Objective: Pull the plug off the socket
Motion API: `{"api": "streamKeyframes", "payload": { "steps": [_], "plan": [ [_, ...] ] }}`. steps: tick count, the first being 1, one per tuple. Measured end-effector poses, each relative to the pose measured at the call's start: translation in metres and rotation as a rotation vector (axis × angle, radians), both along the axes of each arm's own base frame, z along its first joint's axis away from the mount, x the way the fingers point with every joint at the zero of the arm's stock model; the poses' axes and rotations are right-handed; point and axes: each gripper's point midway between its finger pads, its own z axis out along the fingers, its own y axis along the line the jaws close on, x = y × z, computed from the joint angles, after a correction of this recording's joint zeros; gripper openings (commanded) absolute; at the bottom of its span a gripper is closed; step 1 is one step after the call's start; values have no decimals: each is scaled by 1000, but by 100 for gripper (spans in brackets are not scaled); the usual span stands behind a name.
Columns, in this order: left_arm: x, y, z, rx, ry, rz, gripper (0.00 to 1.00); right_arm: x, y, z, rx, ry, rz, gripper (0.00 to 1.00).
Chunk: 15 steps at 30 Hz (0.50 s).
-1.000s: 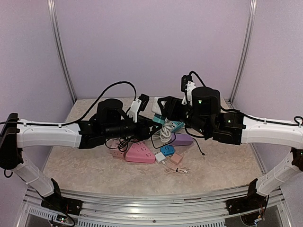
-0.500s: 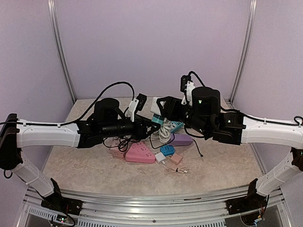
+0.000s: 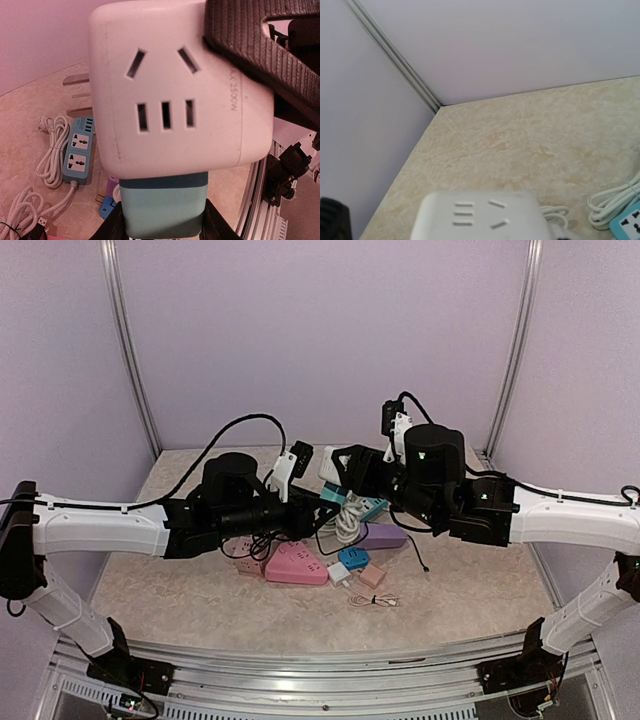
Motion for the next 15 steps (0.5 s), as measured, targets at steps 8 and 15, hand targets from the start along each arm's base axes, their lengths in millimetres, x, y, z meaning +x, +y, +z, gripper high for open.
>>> {"api": "streamKeyframes", "payload": {
  "steps": [8, 15],
  "plan": [
    [0, 0, 0, -1, 4, -8, 0, 0, 0, -1, 4, 6, -1, 0],
    [-1, 3, 0, -32, 43, -52, 0, 0, 0, -1, 12, 11, 0, 0]
  ]
}}
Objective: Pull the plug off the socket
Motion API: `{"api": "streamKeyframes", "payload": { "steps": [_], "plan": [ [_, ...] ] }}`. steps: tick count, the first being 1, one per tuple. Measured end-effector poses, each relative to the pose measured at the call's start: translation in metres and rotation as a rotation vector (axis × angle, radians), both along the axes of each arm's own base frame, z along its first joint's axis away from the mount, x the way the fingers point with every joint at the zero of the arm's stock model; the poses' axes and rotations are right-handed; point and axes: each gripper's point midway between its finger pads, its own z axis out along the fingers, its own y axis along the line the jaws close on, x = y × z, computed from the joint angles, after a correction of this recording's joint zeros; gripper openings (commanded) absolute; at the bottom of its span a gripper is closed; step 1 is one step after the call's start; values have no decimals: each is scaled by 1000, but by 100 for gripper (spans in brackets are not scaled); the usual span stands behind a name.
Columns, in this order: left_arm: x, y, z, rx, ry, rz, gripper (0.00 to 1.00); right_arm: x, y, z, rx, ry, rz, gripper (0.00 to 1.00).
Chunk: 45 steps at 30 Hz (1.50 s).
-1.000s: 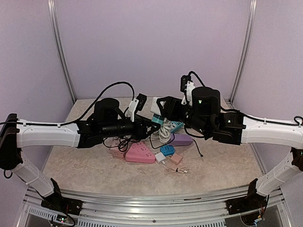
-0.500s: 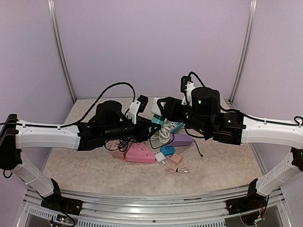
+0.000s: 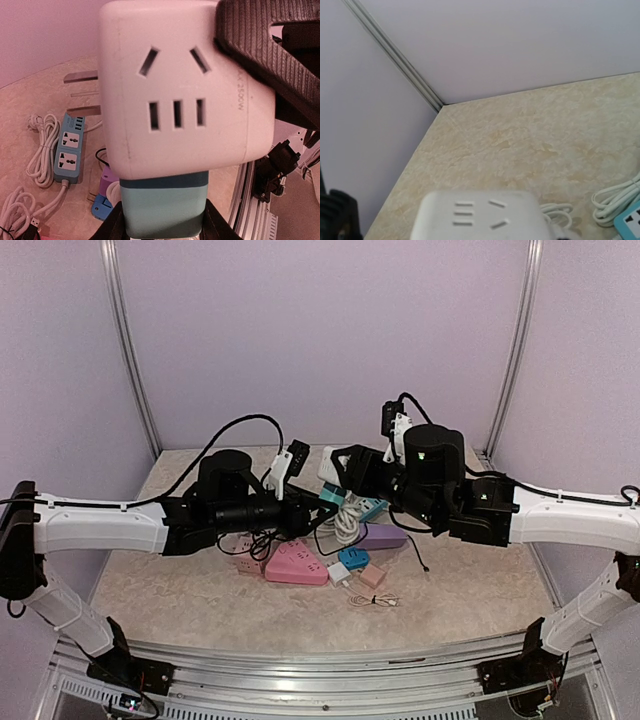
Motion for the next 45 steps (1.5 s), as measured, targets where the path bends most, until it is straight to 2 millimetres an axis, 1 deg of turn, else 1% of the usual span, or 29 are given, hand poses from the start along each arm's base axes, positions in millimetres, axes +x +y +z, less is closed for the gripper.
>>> {"api": "streamKeyframes", "payload": {
  "steps": [10, 20, 27, 39, 45],
  "plan": [
    [-1, 1, 1, -20, 27, -31, 0, -1, 1, 0, 14, 9, 3, 0],
    [-3, 2, -2, 14, -32, 51, 0, -1, 1, -3, 8, 12, 6, 0],
    [-3, 2, -2, 18, -41, 67, 0, -1, 1, -3, 8, 12, 6, 0],
    [-3, 6, -1, -34, 12, -29, 0, -2, 2, -2, 26, 23, 10, 0],
    [-3, 7, 0, -39, 15, -44, 0, -2, 2, -2, 32, 26, 9, 0]
  ]
}}
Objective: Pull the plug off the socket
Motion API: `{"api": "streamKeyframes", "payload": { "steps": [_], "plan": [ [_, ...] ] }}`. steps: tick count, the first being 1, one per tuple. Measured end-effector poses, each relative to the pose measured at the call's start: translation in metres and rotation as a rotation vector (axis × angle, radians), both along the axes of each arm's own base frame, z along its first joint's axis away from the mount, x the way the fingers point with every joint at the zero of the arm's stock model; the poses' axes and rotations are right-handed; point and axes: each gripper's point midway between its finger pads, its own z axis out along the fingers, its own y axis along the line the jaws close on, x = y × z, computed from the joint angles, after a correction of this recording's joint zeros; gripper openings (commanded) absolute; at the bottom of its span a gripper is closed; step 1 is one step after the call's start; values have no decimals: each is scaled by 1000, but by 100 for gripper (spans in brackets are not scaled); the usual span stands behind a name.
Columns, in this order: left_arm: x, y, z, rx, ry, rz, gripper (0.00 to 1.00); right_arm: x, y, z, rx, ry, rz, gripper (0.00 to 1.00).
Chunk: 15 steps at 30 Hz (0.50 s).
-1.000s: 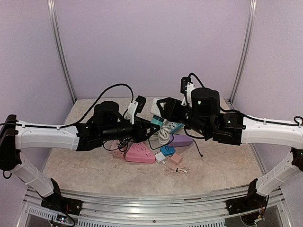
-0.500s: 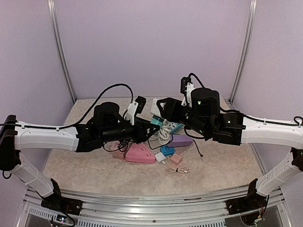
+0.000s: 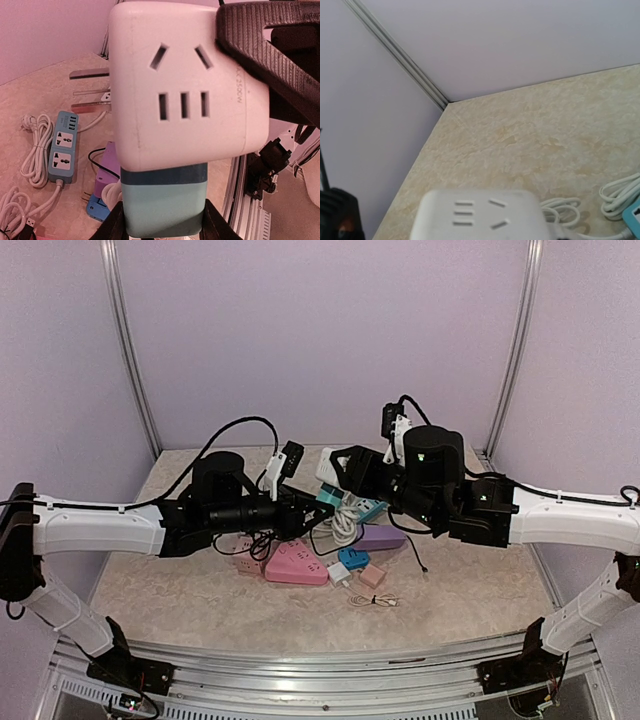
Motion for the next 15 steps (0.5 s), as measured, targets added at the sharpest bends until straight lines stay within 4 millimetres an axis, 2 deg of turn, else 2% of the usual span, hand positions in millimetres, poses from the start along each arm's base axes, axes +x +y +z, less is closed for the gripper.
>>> {"api": "streamKeyframes", "payload": {
  "steps": [15],
  "plan": [
    [-4, -5, -6, 90, -88, 169, 0, 1, -2, -7, -16, 3, -12, 0]
  ]
}}
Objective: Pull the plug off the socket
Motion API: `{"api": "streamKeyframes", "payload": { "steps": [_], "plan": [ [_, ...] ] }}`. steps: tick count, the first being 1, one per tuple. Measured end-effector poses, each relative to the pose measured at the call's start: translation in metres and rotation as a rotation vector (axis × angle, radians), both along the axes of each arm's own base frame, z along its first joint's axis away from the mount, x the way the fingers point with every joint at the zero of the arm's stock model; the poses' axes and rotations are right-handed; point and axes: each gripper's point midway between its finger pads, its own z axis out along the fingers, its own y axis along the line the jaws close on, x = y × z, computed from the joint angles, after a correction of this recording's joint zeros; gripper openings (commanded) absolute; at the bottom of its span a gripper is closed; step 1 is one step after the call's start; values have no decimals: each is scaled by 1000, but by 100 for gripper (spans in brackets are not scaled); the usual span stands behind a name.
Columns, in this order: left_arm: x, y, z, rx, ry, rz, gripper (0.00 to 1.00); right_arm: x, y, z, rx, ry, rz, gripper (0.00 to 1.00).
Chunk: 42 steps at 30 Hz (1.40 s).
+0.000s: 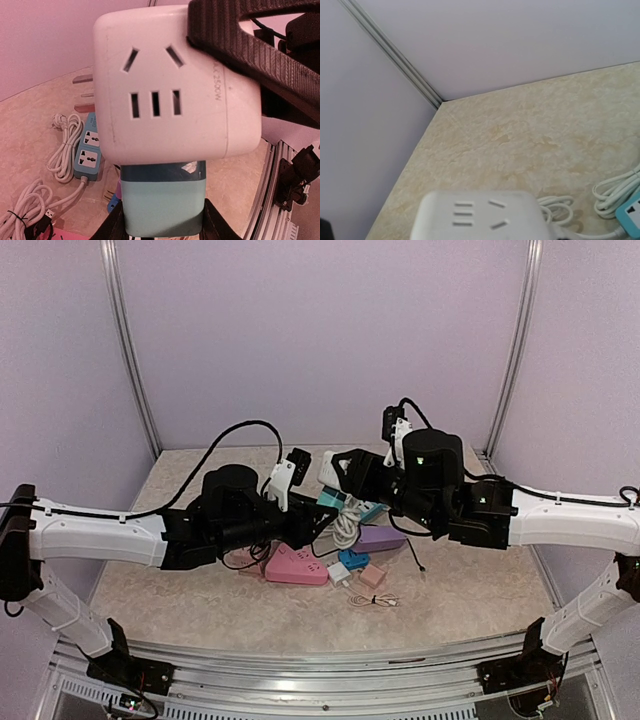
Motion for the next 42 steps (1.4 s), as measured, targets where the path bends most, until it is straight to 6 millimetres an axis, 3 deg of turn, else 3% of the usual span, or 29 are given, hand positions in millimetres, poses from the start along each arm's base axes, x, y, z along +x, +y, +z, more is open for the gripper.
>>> {"api": "streamKeyframes", "payload": {
  "steps": [42],
  "plan": [
    [-5, -9, 9, -60, 26, -34, 0, -6, -23, 0, 169, -2, -62, 0]
  ]
}}
